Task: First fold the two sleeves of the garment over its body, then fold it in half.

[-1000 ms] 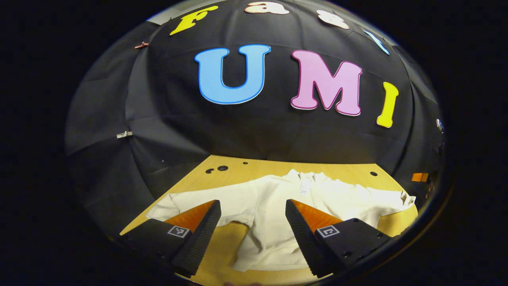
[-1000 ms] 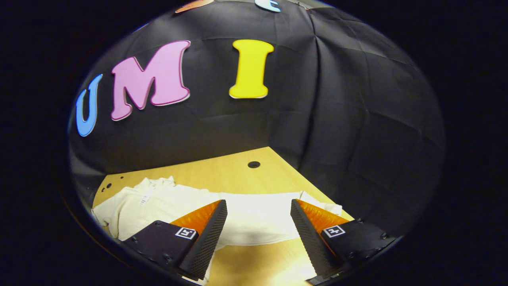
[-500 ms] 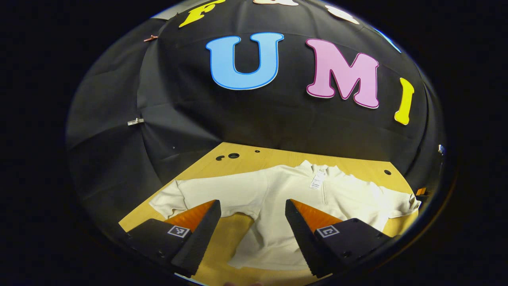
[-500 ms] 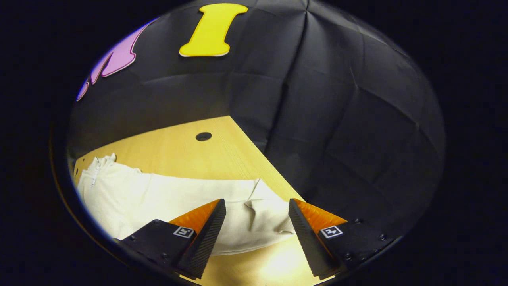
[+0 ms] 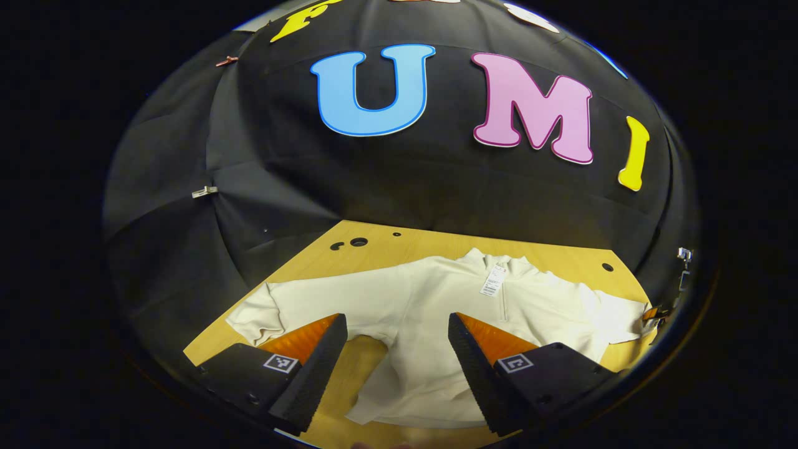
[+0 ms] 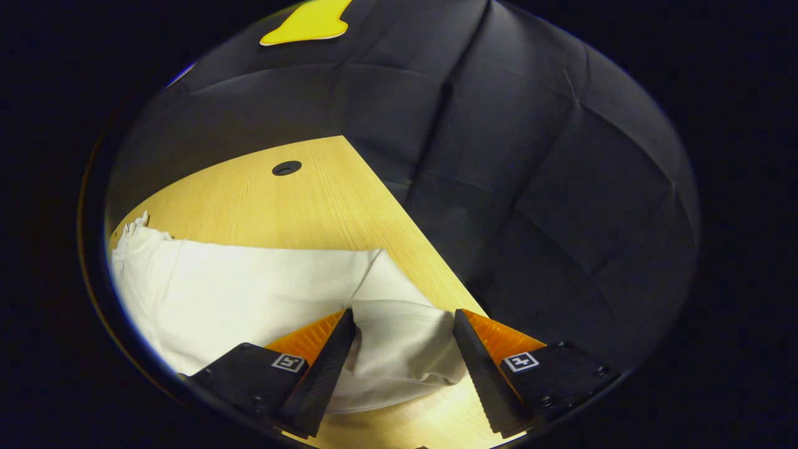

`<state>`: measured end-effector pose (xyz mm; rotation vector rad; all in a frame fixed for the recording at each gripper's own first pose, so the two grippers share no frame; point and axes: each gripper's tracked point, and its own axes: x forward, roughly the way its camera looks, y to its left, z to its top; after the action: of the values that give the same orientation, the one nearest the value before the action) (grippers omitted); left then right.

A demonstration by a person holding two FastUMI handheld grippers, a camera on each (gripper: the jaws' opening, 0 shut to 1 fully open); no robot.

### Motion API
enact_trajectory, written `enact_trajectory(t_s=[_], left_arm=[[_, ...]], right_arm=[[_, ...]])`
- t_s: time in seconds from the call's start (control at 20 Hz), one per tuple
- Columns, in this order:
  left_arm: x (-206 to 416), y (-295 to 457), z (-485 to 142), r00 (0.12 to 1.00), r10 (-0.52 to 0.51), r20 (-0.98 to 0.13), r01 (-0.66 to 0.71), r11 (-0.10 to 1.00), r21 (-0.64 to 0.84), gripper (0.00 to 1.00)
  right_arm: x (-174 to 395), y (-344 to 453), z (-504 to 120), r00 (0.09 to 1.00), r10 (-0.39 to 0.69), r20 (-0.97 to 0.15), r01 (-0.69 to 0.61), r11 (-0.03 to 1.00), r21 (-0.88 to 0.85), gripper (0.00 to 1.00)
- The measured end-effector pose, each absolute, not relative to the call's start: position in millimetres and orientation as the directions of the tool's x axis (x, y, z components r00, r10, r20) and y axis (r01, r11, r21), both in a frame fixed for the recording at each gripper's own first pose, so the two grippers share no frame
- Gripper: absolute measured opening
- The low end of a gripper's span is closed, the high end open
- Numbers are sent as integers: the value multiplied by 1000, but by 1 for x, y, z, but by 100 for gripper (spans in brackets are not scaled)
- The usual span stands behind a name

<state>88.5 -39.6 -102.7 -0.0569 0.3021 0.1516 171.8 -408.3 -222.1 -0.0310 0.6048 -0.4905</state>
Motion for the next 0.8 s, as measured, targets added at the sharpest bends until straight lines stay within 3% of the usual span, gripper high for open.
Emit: enact_trajectory(t_s=[0.2,0.25,0.35,0.4,0.55,0.6,0.65,0.7,0.75,0.8], left_arm=[[88,-51,-98,947,116,-299,-128,992,-22,100],[88,-53,-97,948,114,-298,-125,992,-18,100],[86,-58,-95,946,111,-304,-120,993,-12,100],[86,-60,-94,946,110,-305,-118,993,-10,100],[83,-63,-91,947,102,-303,-107,994,0,100],[82,-63,-90,947,99,-304,-102,995,5,100],[81,-63,-90,948,96,-305,-98,995,9,100],[81,-63,-89,947,94,-306,-95,995,11,100],[80,-61,-89,947,93,-307,-94,996,10,100],[79,-60,-89,947,91,-309,-93,996,7,100]], right_arm=[[177,-411,-224,730,-416,-542,415,900,-133,97],[175,-412,-224,725,-416,-549,413,900,-137,95],[176,-410,-224,724,-398,-563,388,910,-144,81],[175,-410,-225,718,-399,-570,380,911,-159,81],[175,-414,-226,712,-429,-556,366,902,-227,24],[174,-412,-224,710,-424,-562,360,905,-228,29],[174,-410,-224,715,-404,-570,353,913,-204,11],[173,-406,-222,720,-383,-578,350,921,-174,19],[170,-407,-220,720,-382,-580,358,920,-161,10],[169,-408,-217,719,-387,-577,370,916,-153,10]])
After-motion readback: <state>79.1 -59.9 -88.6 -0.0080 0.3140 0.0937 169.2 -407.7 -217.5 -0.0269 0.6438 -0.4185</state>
